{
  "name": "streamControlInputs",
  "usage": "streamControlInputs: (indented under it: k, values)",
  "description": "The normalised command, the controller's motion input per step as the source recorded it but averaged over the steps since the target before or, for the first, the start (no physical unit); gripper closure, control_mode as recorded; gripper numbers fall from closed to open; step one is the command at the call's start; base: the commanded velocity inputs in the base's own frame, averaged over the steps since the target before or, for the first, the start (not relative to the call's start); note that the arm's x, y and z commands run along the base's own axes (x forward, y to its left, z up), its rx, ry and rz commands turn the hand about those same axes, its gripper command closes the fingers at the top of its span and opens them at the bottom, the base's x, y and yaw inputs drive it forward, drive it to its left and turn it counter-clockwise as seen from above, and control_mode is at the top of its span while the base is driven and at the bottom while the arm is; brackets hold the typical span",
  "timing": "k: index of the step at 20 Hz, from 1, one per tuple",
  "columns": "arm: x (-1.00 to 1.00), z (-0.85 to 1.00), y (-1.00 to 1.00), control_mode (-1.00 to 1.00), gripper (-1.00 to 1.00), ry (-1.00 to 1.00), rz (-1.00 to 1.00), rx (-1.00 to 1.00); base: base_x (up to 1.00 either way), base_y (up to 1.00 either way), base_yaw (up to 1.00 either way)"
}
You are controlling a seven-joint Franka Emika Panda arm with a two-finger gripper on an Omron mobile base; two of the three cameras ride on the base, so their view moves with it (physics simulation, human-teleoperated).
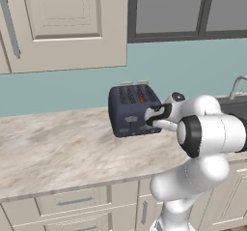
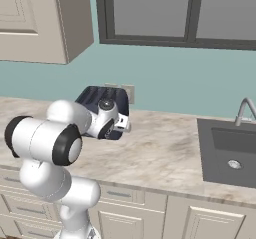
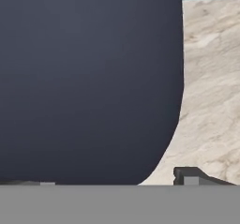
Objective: Start the toaster. Once the lever pops up, take the bread to the plate on the dining counter.
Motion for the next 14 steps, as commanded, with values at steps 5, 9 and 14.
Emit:
streamControlInputs:
  k: [5,9,14]
  values:
    - [-0.15,0.38,0.0,-1.0,-1.0,-0.13,-0.02,0.0,0.0,0.0,0.0]
    - [-0.06,0.55,0.03,-1.0,-1.0,-0.15,0.0,0.0,0.0,0.0,0.0]
    - [0.0,0.72,0.06,-1.0,-1.0,-0.12,0.0,0.0,0.0,0.0,0.0]
